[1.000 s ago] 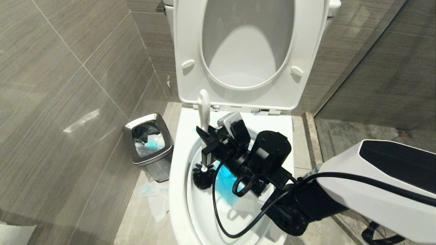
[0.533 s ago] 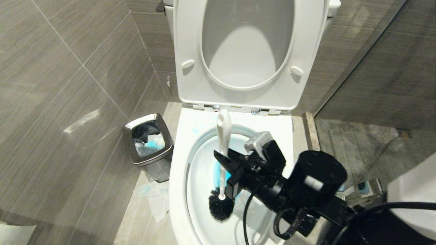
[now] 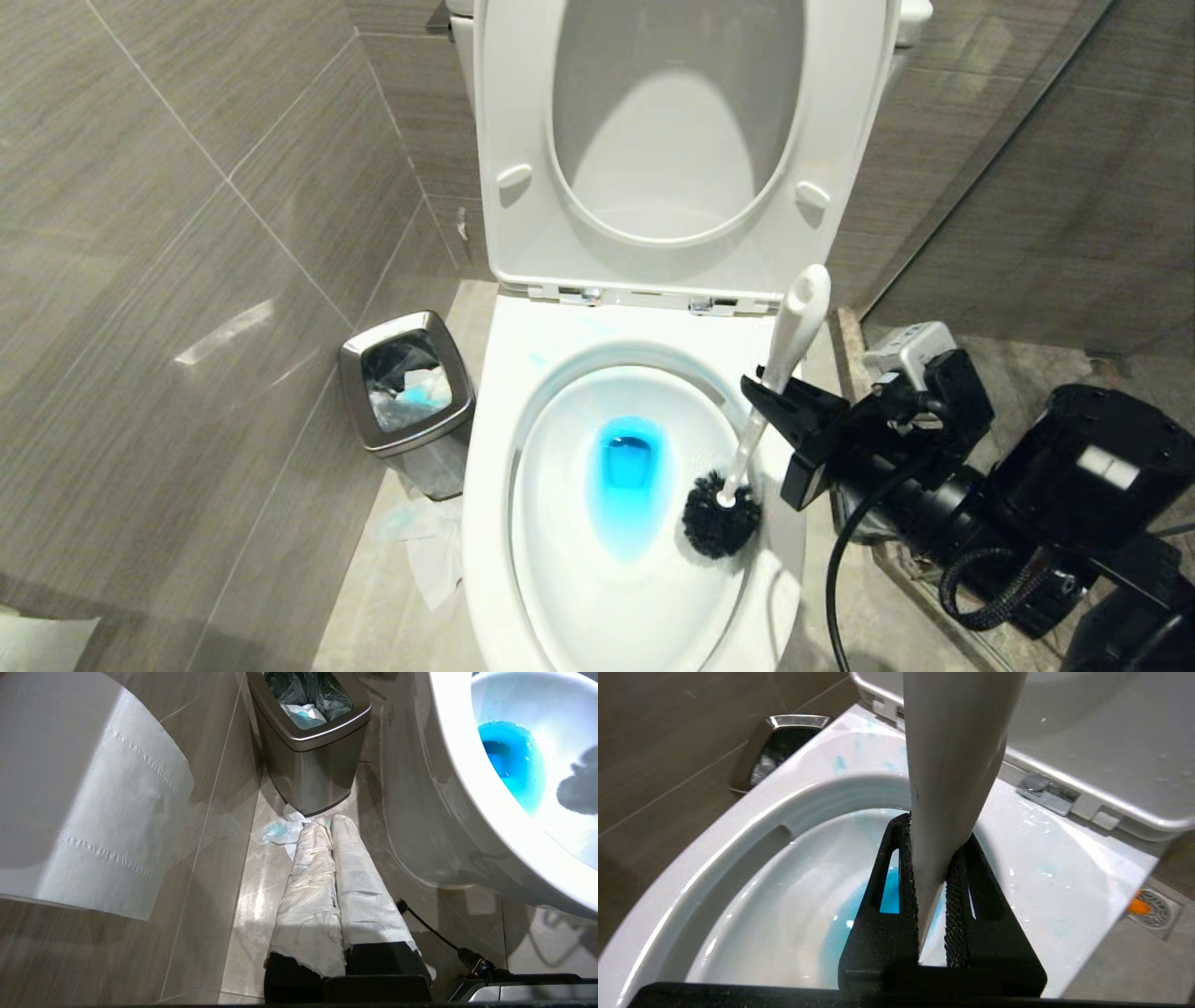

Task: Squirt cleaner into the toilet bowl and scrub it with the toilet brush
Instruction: Scrub the toilet bowl

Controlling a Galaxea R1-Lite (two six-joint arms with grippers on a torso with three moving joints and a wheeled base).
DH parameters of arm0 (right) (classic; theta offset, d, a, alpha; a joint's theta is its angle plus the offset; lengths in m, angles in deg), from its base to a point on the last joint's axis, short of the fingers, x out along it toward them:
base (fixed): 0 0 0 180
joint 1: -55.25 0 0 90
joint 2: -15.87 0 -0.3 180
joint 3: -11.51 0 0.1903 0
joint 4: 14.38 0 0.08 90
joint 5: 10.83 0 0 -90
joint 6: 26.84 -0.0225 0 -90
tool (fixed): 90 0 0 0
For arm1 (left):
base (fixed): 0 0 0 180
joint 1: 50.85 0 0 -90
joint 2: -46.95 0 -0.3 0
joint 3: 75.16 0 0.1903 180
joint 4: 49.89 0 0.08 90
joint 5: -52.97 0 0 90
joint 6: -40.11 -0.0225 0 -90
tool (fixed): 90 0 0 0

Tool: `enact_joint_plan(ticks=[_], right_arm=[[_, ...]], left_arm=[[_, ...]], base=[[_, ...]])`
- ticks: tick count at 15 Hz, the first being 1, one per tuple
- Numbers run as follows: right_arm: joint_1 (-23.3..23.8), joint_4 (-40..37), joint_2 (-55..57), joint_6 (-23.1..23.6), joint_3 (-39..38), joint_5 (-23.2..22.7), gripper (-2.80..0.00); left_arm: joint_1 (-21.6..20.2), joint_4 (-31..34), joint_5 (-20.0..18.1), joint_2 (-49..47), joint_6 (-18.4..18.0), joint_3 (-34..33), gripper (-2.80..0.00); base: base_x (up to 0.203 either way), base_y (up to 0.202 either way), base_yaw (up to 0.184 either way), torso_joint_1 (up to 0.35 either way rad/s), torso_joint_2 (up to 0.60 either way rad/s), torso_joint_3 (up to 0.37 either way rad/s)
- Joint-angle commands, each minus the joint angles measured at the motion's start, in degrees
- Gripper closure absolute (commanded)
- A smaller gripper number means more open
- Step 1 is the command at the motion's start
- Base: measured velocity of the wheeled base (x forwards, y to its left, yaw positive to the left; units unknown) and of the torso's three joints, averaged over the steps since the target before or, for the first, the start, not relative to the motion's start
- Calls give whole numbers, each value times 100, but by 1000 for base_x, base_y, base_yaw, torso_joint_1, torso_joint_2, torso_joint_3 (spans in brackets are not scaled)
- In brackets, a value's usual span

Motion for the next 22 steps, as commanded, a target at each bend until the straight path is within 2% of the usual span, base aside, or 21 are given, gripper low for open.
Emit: enact_joint_plan(ticks=[1,6,11,13,16,19,22], right_arm=[[72,70,313,11,447,-71,0],[8,-47,1458,63,2169,-133,0],[-569,-63,2543,22,3272,-133,0],[-662,-63,2782,5,3569,-139,0],[-1014,-35,2778,-19,3371,-99,0],[-1372,-2,2306,-138,2450,10,0],[-1479,11,1546,-226,1475,211,0]], left_arm=[[-1,-1,0,1,0,0,0],[-1,-1,0,1,0,0,0],[-1,-1,0,1,0,0,0],[-1,-1,0,1,0,0,0],[-1,-1,0,1,0,0,0],[-1,-1,0,1,0,0,0],[-1,-1,0,1,0,0,0]], base=[[0,0,0,0,0,0],[0,0,0,0,0,0],[0,0,0,0,0,0],[0,0,0,0,0,0],[0,0,0,0,0,0],[0,0,0,0,0,0],[0,0,0,0,0,0]])
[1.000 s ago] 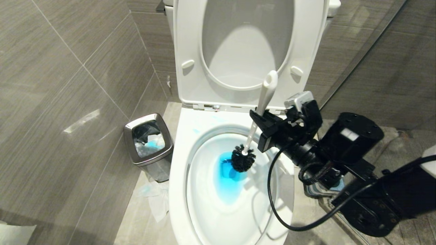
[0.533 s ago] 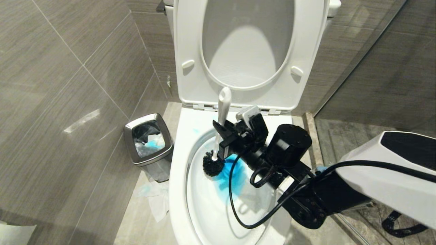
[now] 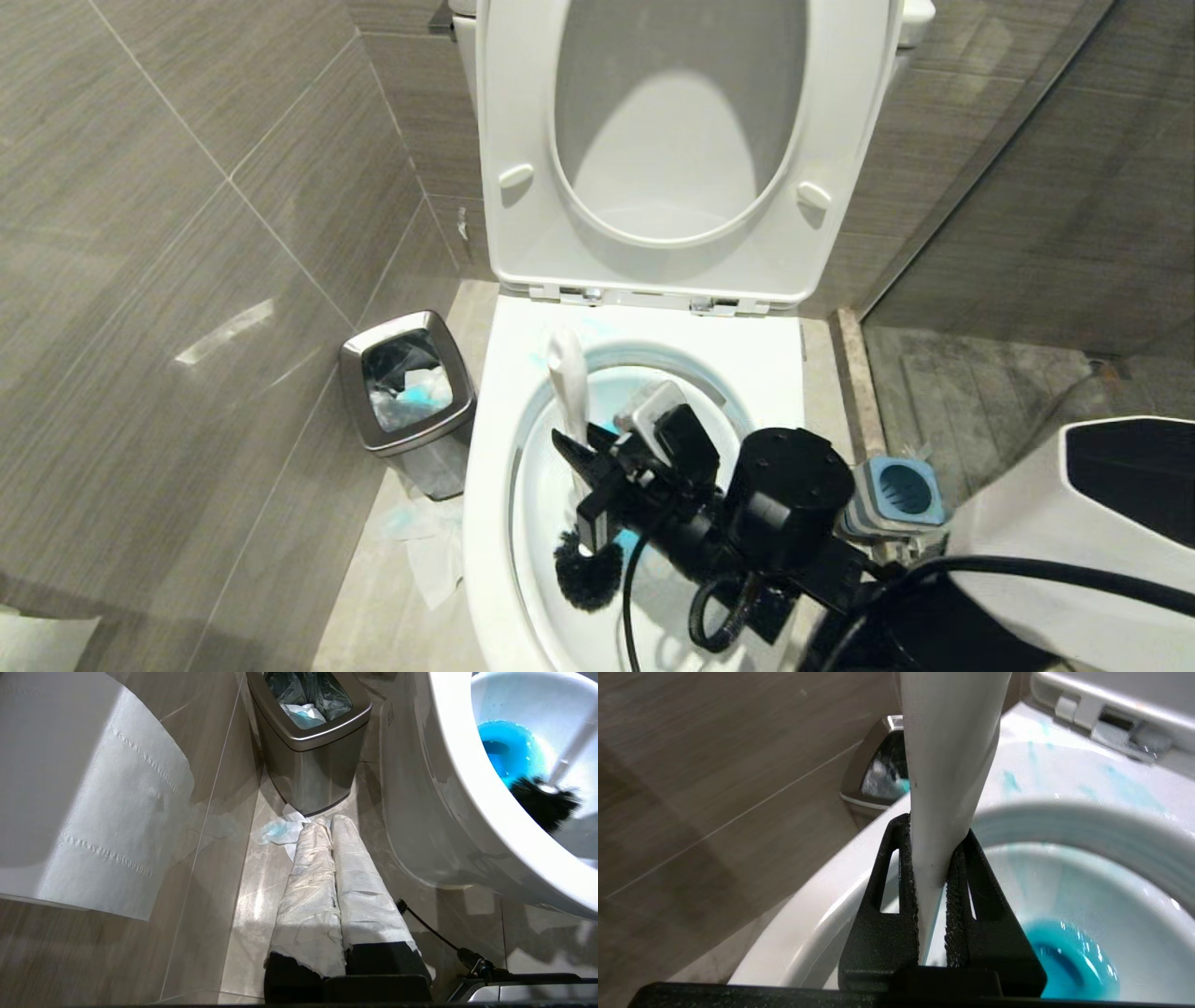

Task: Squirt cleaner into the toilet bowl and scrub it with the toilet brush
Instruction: Scrub the toilet bowl

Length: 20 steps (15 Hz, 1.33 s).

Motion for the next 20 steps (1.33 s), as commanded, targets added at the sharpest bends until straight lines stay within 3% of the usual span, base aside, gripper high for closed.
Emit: enact_joint_plan(ticks=[1,6,10,15,20], right_arm=[[-1,50,-795,-12,-807,92,0],[982,39,-1295,95,-1217,146,0],[1309,29,-959,154,-766,81,0],[1210,6,-131,138,605,-47,0],[425,49,315,0,921,-63,0]], left_arm=[[-1,0,0,1,0,0,0],[-1,0,0,1,0,0,0],[-1,0,0,1,0,0,0],[-1,0,8,1,0,0,0],[-1,0,0,1,0,0,0]], base=[[0,0,0,0,0,0],[0,0,0,0,0,0],[0,0,0,0,0,0],[0,0,0,0,0,0],[0,0,0,0,0,0]])
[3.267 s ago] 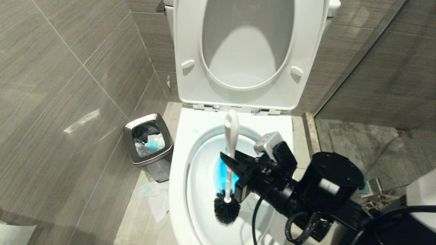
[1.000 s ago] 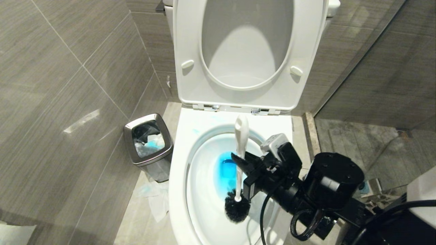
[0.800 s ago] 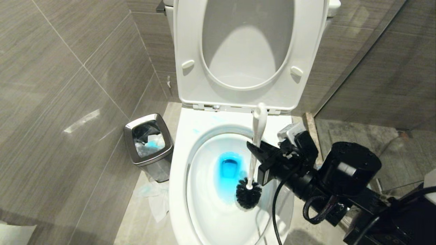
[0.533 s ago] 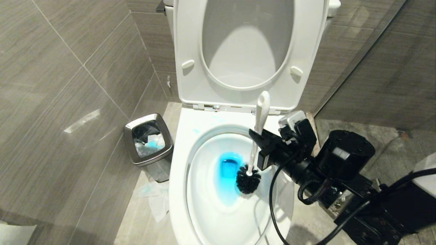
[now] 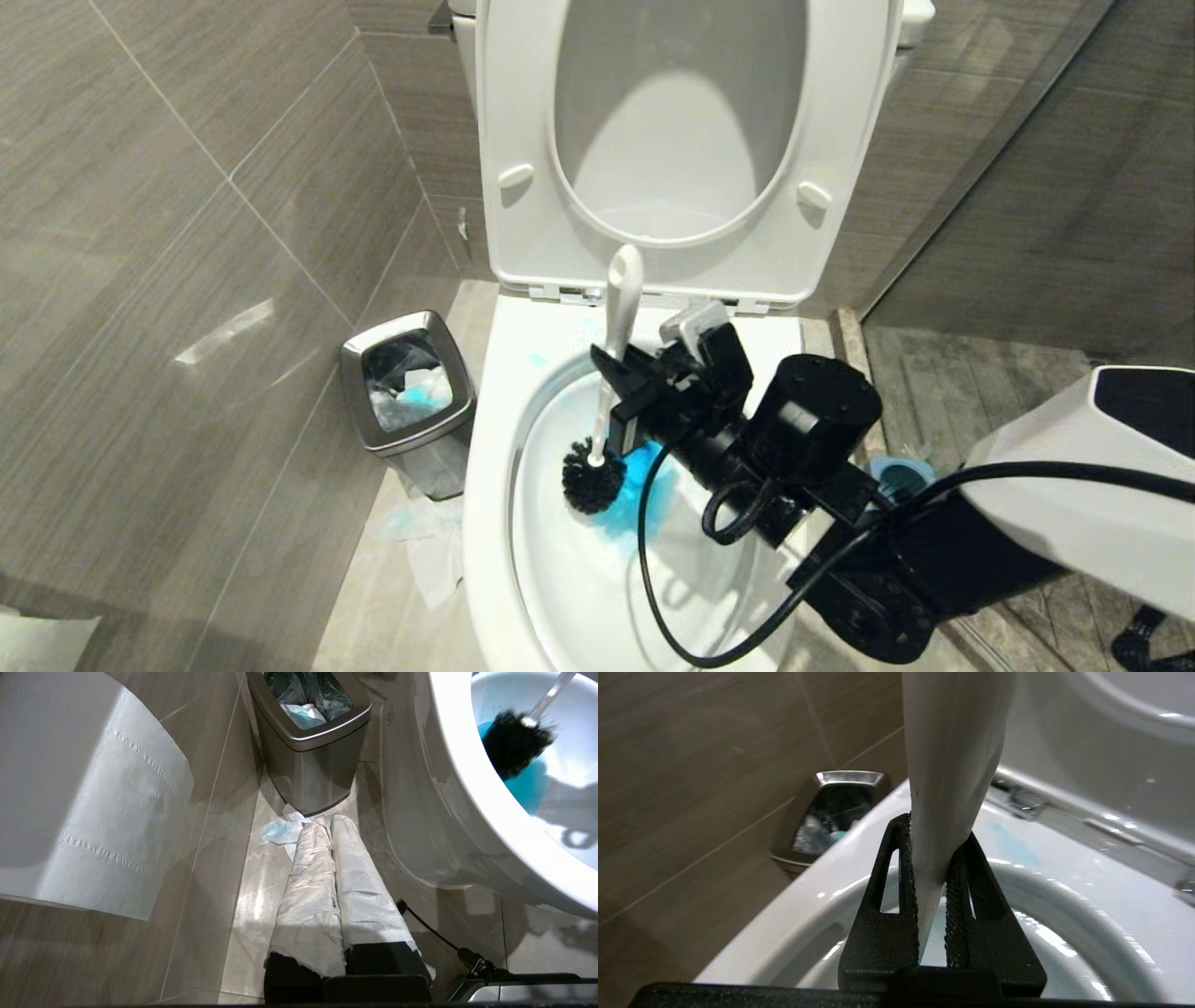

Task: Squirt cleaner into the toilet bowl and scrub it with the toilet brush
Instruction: Scrub the toilet bowl

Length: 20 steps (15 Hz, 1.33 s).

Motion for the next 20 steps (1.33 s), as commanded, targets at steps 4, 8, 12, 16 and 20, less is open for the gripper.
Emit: enact_joint_plan(ticks=[4,8,12,16,20], right_arm=[[-583,220,104,-21,-381,57,0],[-741,269,-877,-150,-1682,306,0],[-126,177,-1493,-110,-2484,420,0],[726,171,-1314,98,-2355,390,0],[948,173,-894,109,-1265,359,0]], left_arm=[[-1,-1,0,1,0,0,0],[-1,-1,0,1,0,0,0],[-1,-1,0,1,0,0,0],[-1,-1,0,1,0,0,0],[-1,-1,0,1,0,0,0]], base=[[0,0,0,0,0,0],[0,0,0,0,0,0],[0,0,0,0,0,0],[0,0,0,0,0,0],[0,0,0,0,0,0]])
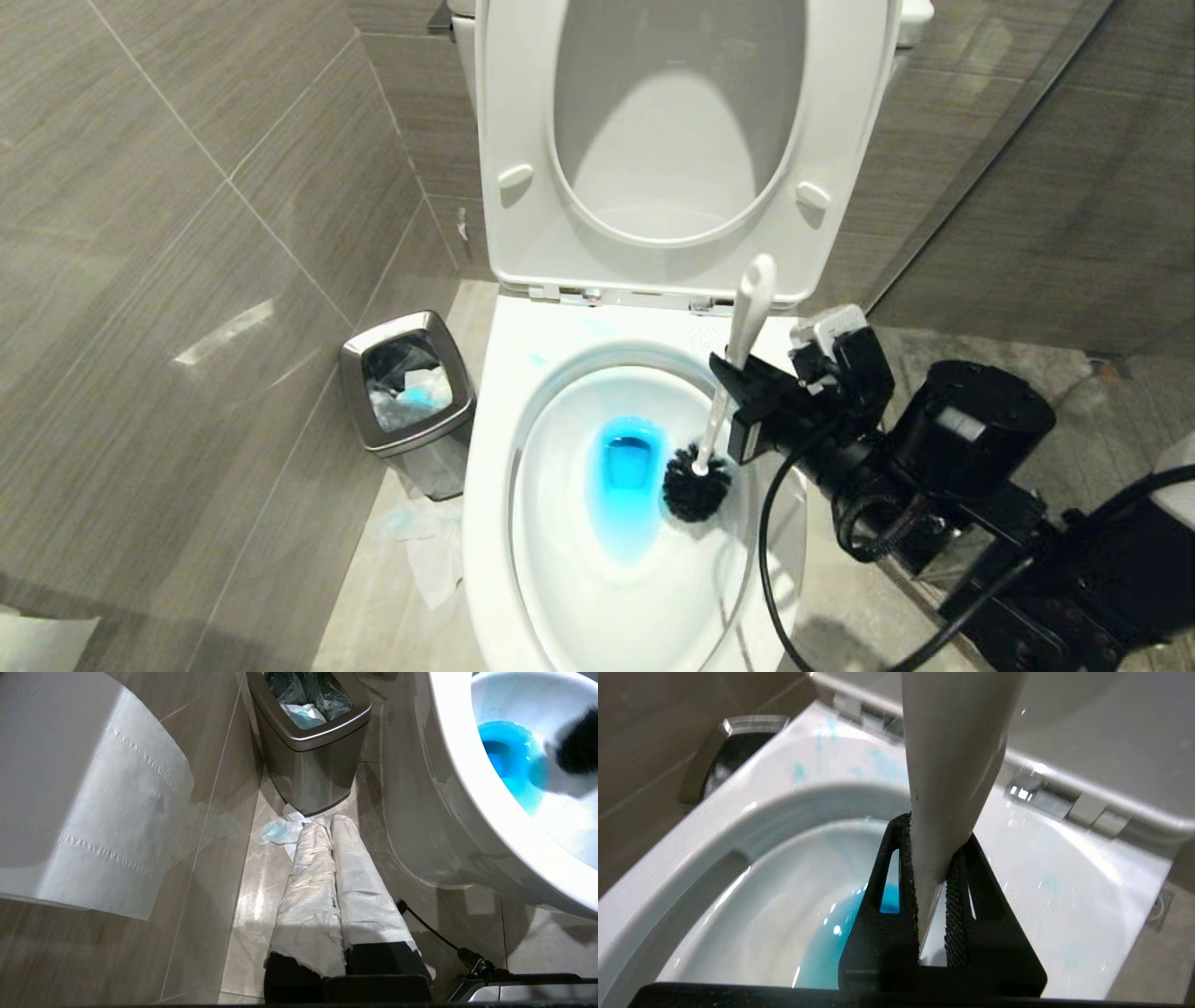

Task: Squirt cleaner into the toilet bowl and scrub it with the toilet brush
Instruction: Scrub the toilet bowl

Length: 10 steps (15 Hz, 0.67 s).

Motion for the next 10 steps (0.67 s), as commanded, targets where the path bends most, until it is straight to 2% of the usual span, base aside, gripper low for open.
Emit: enact_joint_plan(ticks=[1,5,10], right_arm=[[81,48,436,-4,786,-3,0],[18,50,1286,-46,1953,-208,0],[-788,98,1987,-317,2599,-290,0]], left_arm=[[-1,-1,0,1,-5,0,0],[-1,-1,0,1,-5,0,0],[-1,-1,0,1,-5,0,0]], base=[[0,0,0,0,0,0],[0,0,0,0,0,0],[0,0,0,0,0,0]])
